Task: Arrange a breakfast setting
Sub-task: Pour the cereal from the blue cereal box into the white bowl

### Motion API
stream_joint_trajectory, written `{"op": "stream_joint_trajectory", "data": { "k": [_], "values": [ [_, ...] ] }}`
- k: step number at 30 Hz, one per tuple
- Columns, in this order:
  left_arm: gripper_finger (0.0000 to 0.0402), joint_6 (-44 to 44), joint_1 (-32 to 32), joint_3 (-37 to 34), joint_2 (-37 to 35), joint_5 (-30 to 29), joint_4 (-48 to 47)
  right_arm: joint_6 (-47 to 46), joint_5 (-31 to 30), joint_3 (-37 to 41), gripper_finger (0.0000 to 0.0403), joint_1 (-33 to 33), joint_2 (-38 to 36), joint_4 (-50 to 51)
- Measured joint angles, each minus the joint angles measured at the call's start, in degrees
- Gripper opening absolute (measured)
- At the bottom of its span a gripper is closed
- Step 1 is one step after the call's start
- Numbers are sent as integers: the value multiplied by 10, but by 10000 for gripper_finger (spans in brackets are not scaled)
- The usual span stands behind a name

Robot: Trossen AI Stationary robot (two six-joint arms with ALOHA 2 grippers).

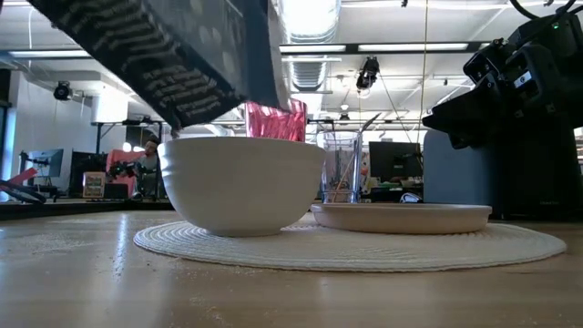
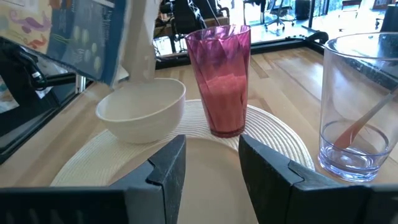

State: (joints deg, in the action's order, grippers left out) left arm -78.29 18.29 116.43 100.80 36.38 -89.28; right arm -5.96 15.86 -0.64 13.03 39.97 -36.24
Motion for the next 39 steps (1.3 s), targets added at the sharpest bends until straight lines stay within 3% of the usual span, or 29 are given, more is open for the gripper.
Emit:
{"op": "stream_joint_trajectory", "data": {
  "k": [39],
  "values": [
    [177, -35, -75, 0, 15, 109, 32, 0, 0, 0, 139, 0, 1, 0]
  ]
}}
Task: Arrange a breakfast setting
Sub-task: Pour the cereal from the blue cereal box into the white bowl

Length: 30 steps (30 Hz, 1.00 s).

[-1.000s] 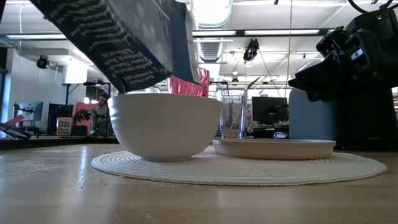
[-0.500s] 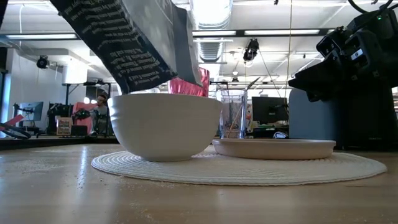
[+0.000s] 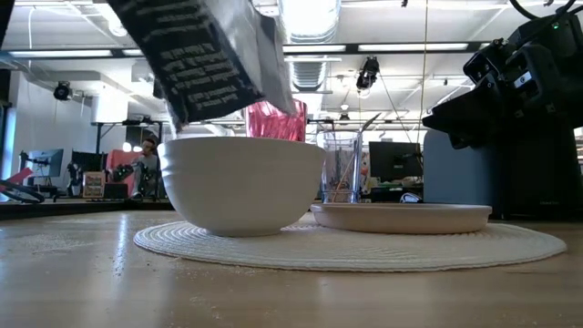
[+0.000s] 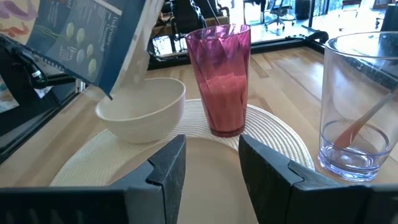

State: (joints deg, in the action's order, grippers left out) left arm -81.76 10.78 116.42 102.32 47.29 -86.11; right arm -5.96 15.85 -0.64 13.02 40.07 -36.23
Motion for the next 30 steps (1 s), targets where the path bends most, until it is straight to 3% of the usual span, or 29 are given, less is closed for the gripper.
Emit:
{"op": "stream_joint_trajectory", "data": {
  "k": [8, 30],
  "values": [
    [177, -5, -19, 0, 0, 47, 15, 0, 0, 0, 139, 0, 0, 0],
    [177, -13, -54, 0, -1, 56, -8, 0, 0, 0, 139, 0, 0, 0]
  ]
}}
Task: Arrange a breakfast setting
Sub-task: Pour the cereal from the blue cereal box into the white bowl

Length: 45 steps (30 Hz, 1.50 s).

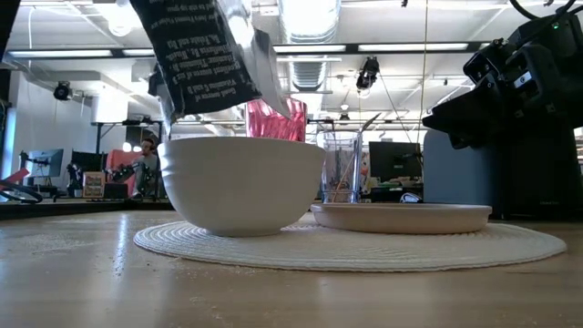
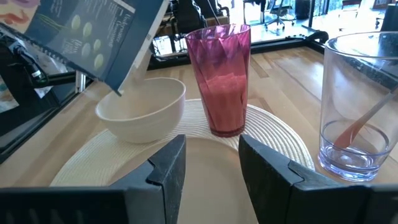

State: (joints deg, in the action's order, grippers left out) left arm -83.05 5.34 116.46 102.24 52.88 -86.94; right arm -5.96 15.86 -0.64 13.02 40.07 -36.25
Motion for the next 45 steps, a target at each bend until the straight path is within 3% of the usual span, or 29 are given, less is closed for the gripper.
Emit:
{"op": "stream_joint_trajectory", "data": {
  "k": [45],
  "values": [
    [177, -52, -17, 0, 0, -10, 23, 0, 0, 0, 139, 0, 0, 0]
  ]
}}
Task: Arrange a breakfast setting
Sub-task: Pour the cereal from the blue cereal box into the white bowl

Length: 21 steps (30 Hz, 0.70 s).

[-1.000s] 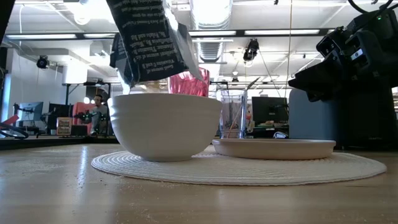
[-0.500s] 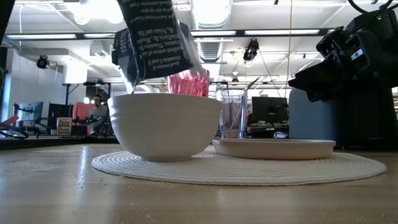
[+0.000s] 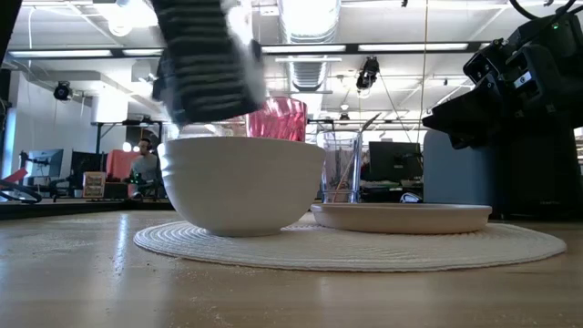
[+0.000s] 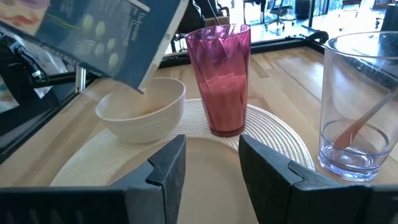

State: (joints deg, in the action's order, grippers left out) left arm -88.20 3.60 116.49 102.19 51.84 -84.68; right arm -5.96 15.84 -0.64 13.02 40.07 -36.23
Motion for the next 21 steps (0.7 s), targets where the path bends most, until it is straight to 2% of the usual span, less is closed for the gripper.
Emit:
{"op": "stream_joint_trajectory", "data": {
  "k": [12, 21],
  "values": [
    [177, 12, 6, 0, 0, -7, 16, 0, 0, 0, 139, 0, 1, 0],
    [177, 66, 64, 0, 0, -71, -2, 0, 0, 0, 139, 0, 1, 0]
  ]
}}
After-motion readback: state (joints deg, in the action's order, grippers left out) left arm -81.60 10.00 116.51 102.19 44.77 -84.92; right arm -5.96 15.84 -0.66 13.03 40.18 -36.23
